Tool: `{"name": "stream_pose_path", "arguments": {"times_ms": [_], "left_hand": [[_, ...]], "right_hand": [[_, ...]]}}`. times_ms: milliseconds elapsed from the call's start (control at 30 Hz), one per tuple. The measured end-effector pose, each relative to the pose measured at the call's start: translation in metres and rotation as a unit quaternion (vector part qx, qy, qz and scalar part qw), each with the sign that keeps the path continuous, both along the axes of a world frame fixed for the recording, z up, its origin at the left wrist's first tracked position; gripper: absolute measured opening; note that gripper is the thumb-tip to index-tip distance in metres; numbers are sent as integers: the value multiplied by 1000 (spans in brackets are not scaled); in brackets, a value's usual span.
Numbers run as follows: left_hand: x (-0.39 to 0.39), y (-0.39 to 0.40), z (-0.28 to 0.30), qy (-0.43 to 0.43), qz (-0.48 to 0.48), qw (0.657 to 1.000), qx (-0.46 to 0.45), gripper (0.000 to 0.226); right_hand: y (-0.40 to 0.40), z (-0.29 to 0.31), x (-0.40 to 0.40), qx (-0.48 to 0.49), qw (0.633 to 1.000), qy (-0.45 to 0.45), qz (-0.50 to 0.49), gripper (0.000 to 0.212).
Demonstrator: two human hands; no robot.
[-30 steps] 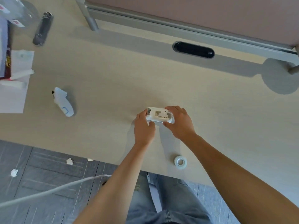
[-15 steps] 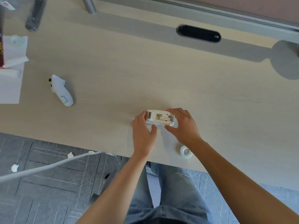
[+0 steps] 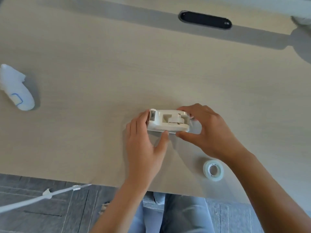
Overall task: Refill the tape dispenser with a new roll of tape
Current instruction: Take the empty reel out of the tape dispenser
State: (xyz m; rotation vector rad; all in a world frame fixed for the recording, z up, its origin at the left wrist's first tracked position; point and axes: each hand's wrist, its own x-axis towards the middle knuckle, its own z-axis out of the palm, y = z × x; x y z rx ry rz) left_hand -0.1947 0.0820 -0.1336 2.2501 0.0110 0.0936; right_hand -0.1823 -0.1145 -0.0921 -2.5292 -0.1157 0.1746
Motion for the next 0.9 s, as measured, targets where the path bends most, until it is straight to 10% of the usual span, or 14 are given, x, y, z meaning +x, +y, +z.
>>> {"name": "stream_pose_path", "arguments": {"times_ms": [500,900], "left_hand": [[-26,17,-20,-113,-42,993,0,59],[-31,20,-17,-122,-31,992,16,52]], "right_hand": [[23,-4,-65,-94,991,-93,-37,88],[40,23,-37,-80,984,-162,9,11]]}}
